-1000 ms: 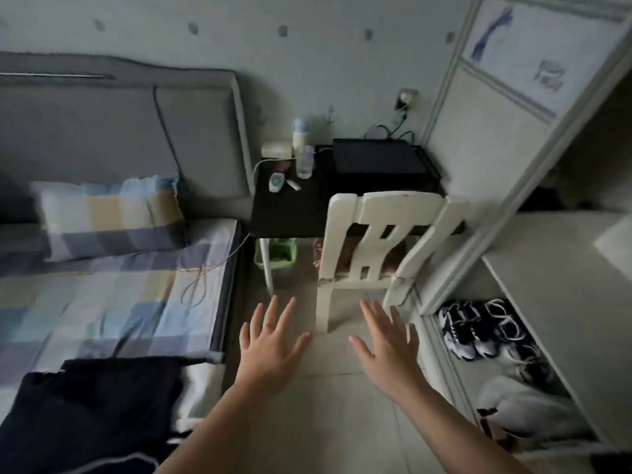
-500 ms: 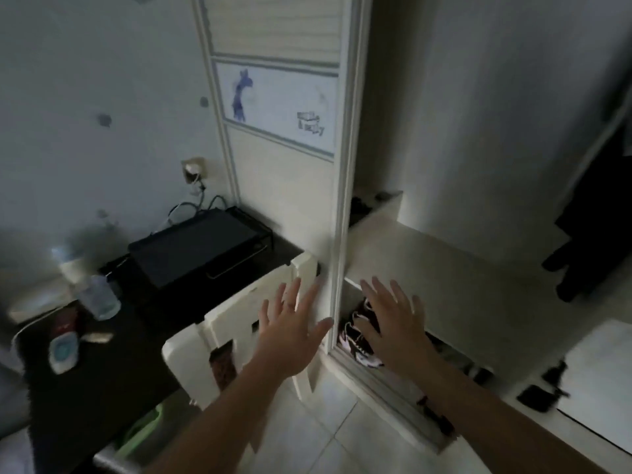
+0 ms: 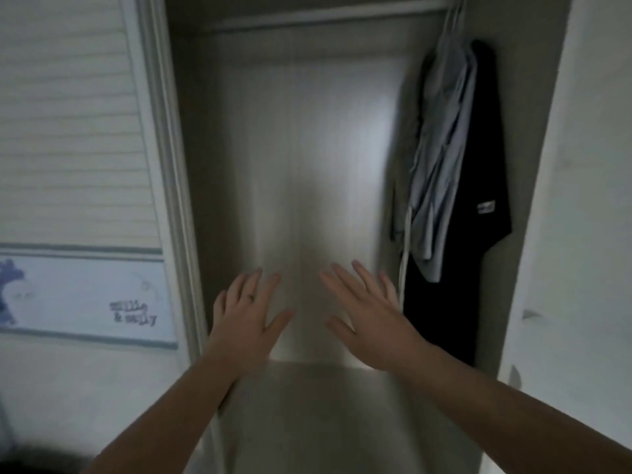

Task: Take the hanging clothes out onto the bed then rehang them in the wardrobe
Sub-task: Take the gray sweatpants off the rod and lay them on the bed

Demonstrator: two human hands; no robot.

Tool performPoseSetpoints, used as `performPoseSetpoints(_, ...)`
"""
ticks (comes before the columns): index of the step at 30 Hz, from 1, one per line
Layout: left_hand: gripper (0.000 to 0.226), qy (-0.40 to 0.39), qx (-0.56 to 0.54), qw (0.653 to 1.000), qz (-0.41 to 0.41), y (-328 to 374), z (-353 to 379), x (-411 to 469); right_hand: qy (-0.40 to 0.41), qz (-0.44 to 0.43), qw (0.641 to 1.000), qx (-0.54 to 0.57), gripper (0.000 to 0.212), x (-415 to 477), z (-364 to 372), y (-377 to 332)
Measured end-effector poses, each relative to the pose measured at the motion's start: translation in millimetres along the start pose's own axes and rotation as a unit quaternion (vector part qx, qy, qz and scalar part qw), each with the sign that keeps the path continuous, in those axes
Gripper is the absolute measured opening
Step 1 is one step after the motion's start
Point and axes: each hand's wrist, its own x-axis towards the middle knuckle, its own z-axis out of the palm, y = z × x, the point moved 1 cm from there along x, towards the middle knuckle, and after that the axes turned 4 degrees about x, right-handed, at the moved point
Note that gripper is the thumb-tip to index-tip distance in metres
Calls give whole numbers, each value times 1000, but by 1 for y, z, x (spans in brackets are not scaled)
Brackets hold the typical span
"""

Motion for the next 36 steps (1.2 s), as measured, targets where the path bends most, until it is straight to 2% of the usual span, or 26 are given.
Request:
performPoseSetpoints(7,68,52,10,995,89,36,-35,157,103,-5,993,-65,66,95,-87,67)
performPoseSetpoints(12,75,117,5,984,132,73,-58,250,148,-9,982,-119,67,153,-152,109)
performPoseSetpoints(17,68,137,-15,972,189,107,-64,321,180,19,967,-181,66,192,-215,142)
performPoseSetpoints(23,67,161,-35,955,247,157,-64,393,179,78,944,-265,65,228,-261,171)
performPoseSetpoints(28,68,142,-80,942,294,194,-57,443,132,185,928,-295,64,256,-280,194)
performPoseSetpoints(33,71,134,-116,924,340,220,-47,487,125,258,915,-282,43,291,-284,214)
performPoseSetpoints(36,72,132,-145,910,365,231,-42,504,122,295,904,-286,42,308,-281,223)
